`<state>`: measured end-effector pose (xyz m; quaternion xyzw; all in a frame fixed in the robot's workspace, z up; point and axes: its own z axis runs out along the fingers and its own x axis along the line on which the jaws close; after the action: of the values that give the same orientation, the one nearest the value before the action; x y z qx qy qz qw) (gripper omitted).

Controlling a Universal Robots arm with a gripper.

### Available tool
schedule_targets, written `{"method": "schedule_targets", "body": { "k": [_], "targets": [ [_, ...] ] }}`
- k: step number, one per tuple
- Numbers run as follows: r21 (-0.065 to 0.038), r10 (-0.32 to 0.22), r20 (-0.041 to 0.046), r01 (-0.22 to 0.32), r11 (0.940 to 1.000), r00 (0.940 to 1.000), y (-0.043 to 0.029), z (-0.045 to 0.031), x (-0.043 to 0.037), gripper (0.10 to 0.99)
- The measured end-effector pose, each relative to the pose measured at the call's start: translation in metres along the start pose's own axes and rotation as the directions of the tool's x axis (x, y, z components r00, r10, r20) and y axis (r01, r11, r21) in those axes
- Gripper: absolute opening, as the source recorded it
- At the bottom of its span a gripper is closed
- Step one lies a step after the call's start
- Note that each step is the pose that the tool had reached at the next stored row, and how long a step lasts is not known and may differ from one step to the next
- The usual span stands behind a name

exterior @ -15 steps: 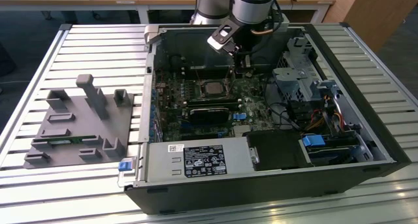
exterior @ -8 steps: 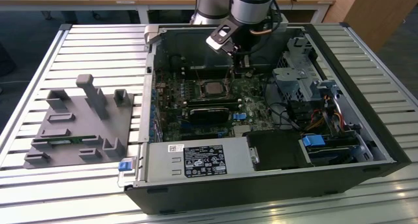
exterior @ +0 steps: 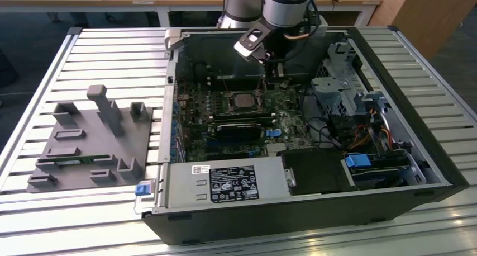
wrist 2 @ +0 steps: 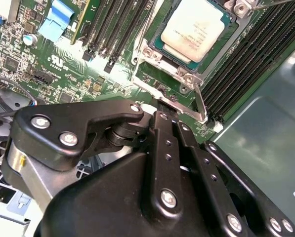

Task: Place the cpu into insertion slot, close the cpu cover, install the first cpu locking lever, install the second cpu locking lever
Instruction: 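Close the cpu cover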

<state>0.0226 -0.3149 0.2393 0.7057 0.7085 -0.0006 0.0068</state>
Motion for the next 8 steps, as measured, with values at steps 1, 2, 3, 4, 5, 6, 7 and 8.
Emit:
{"method": "schedule_targets", "body": {
  "k": [1,2,3,4,5,6,7,8],
  "targets": [
    [0.0,0.0,0.0,0.0,1.0,1.0,-0.0003,0.0,0.0,0.11],
    [0.0,0.0,0.0,0.0,1.0,1.0,-0.0006,0.0,0.0,0.11],
    [0.0,0.0,0.0,0.0,1.0,1.0,-0.0008,0.0,0.0,0.11],
    [0.0,0.0,0.0,0.0,1.0,1.0,-0.001,0.0,0.0,0.11],
    [0.0,0.0,0.0001,0.0,1.0,1.0,-0.0012,0.0,0.0,0.11],
    [0.0,0.0,0.0,0.0,1.0,1.0,-0.0016,0.0,0.0,0.11],
    [0.0,0.0,-0.0001,0.0,1.0,1.0,-0.0018,0.0,0.0,0.11],
    [0.0,0.0,-0.0001,0.0,1.0,1.0,-0.002,0.0,0.0,0.11]
  ]
}}
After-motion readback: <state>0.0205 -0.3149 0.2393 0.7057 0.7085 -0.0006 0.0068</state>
